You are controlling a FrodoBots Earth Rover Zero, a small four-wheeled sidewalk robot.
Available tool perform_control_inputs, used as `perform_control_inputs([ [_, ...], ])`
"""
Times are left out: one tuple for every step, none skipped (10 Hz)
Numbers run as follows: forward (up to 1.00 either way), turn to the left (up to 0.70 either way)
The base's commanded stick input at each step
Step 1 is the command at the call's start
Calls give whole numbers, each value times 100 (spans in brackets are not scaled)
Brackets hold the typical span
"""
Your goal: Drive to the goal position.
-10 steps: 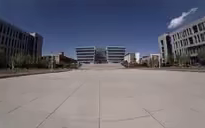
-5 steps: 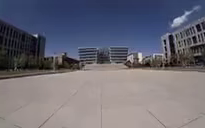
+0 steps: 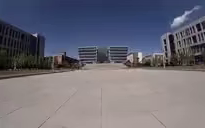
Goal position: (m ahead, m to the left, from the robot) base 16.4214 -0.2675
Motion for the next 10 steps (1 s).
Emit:
perform_control_inputs([
  [70,1],
  [70,1],
  [70,1],
  [70,1],
  [70,1],
  [70,1],
  [70,1],
  [70,1],
  [70,1],
  [70,1],
])
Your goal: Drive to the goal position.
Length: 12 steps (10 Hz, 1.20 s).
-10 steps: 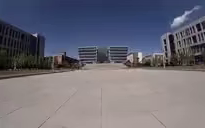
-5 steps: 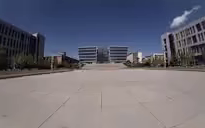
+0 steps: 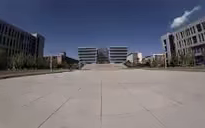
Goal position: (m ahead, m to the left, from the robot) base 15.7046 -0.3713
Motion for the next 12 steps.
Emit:
perform_control_inputs([
  [70,1],
  [70,1],
  [70,1],
  [70,1],
  [70,1],
  [70,1],
  [70,1],
  [70,1],
  [70,1],
  [70,1],
  [70,1],
  [70,1],
])
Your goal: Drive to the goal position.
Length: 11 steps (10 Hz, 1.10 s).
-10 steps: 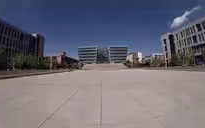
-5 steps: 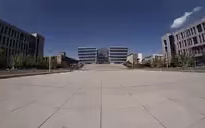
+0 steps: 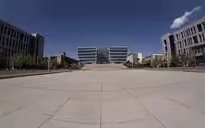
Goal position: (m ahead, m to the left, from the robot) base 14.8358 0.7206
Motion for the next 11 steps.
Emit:
perform_control_inputs([
  [70,1],
  [70,1],
  [70,1],
  [70,1],
  [70,1],
  [70,1],
  [70,1],
  [70,1],
  [70,1],
  [70,1],
  [70,1],
])
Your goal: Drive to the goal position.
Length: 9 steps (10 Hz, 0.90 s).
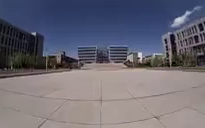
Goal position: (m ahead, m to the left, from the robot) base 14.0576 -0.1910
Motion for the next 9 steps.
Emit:
perform_control_inputs([
  [70,1],
  [70,1],
  [70,1],
  [70,1],
  [70,1],
  [70,1],
  [70,1],
  [70,1],
  [70,1],
])
